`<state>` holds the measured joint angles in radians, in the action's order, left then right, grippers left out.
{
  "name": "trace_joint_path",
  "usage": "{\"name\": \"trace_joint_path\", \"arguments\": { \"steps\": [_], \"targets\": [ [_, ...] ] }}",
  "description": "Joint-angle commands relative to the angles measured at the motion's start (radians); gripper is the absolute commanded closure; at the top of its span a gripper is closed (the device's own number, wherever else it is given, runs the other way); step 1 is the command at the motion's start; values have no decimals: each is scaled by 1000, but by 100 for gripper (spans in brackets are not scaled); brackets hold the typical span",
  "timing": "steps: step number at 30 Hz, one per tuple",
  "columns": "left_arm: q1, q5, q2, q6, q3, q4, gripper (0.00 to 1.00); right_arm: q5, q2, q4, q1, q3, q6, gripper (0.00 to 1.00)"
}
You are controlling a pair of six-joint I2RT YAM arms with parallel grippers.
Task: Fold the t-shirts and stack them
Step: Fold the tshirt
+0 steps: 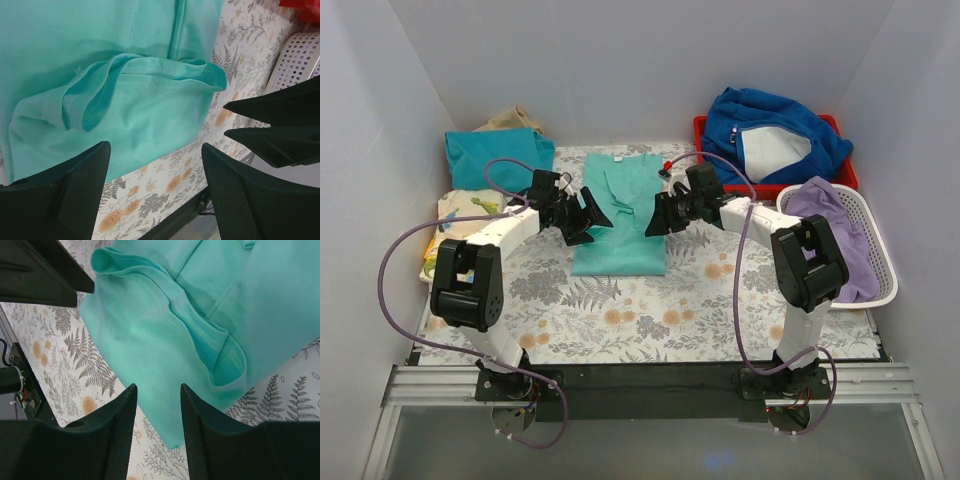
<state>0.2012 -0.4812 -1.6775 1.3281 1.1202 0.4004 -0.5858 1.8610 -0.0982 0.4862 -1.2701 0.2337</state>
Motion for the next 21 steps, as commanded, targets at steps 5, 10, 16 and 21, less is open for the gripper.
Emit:
{"name": "trace_joint_path", "arguments": {
  "steps": [5,10,16,21],
  "targets": [
    [1,-131,-85,-20,7,-69,29,-52,90,18,3,-81,16,54],
    [1,-109,-132,-32,35,-71,29,-42,144,17,3,-104,7,54],
    [1,45,-185,-87,115,-35,29,-32,210,15,3,-153,-2,54],
    [1,141,-209,-118,170,-38,29,-17,247,14,0,-178,-5,54]
  ]
}}
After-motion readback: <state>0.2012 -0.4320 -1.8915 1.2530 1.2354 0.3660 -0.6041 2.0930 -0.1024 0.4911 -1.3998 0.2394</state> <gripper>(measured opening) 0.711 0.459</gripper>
